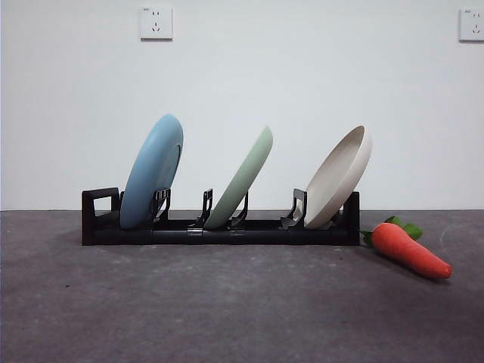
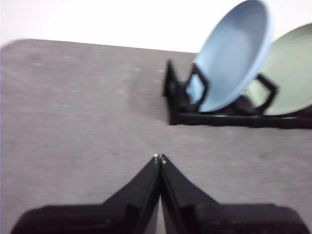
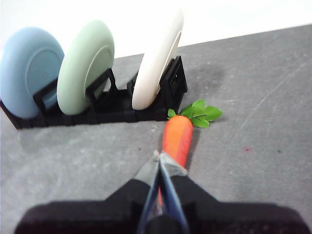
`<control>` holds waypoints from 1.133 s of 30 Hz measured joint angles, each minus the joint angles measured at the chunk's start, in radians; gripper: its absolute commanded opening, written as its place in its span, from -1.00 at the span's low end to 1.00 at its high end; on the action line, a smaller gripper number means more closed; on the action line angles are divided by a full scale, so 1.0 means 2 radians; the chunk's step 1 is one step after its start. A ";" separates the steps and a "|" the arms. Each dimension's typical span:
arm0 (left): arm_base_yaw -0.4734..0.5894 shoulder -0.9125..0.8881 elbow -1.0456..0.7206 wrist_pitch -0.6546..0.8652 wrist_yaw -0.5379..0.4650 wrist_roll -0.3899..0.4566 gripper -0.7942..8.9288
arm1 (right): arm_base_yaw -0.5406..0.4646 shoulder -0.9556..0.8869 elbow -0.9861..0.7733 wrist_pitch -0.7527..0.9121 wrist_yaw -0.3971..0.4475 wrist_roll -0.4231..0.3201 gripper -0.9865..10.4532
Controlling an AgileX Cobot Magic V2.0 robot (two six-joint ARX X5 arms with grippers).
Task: Take the green plate from the plate rack,put the plate on the table,take the carrot from the table,put the carrot in the plate
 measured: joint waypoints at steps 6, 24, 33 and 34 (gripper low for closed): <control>0.000 0.000 0.022 -0.004 0.057 -0.069 -0.85 | 0.000 0.001 0.012 -0.003 0.000 0.074 -0.85; 0.000 0.123 0.274 -0.124 0.191 -0.072 -0.85 | 0.000 0.220 0.323 -0.221 -0.044 -0.015 -0.85; 0.000 0.244 0.414 -0.301 0.256 0.020 -0.85 | 0.000 0.366 0.499 -0.439 -0.066 -0.116 -0.85; 0.000 0.257 0.430 -0.325 0.256 0.036 -0.85 | 0.000 0.381 0.513 -0.465 -0.065 -0.127 -0.85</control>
